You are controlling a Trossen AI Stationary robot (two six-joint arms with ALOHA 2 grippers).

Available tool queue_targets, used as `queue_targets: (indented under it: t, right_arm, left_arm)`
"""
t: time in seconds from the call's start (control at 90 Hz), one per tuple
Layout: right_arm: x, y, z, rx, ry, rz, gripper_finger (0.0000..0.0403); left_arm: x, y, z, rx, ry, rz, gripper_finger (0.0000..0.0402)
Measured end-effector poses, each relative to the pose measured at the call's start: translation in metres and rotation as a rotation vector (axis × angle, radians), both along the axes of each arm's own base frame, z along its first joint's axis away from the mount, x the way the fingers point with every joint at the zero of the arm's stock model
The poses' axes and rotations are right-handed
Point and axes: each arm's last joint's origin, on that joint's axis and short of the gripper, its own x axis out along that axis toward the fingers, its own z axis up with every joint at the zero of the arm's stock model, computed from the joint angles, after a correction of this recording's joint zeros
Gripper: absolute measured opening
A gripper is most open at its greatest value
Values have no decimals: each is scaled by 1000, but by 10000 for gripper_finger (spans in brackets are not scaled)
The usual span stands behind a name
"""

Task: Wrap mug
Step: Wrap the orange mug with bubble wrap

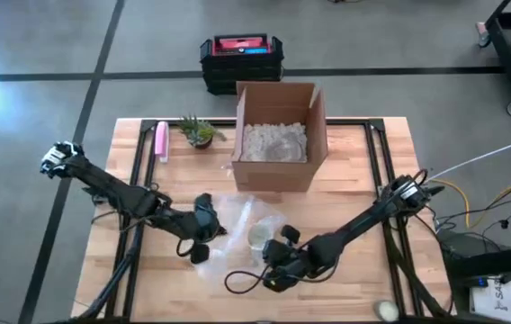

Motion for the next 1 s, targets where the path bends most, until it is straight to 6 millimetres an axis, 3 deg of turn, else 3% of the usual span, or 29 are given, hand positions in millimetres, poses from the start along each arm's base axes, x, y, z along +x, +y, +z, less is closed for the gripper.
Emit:
queue_targets:
  t: [0.167, 0.456, 0.578, 0.744, 0.867, 1.0]
  right_arm:
    - [-4, -2, 34, -31, 52, 25, 8]
    - [-2, -6, 77, -130, 13, 58, 8]
    - [7, -17, 70, -178, 8, 39, 8]
    - [17, -34, 39, -143, 120, 27, 8]
    - [22, -35, 26, -129, 140, 34, 8]
    - [26, -33, 26, -136, 112, 72, 8]
  left_arm:
    - [38, -7, -10, 83, -29, -54, 0]
    - [92, -11, -59, 180, 107, -50, 0]
    - [103, -14, -67, 200, 126, -59, 0]
    - [102, -14, -67, 220, 158, -70, 0]
    - [98, -13, -64, 225, 181, -70, 5]
    - [94, -11, -61, 209, 201, -89, 33]
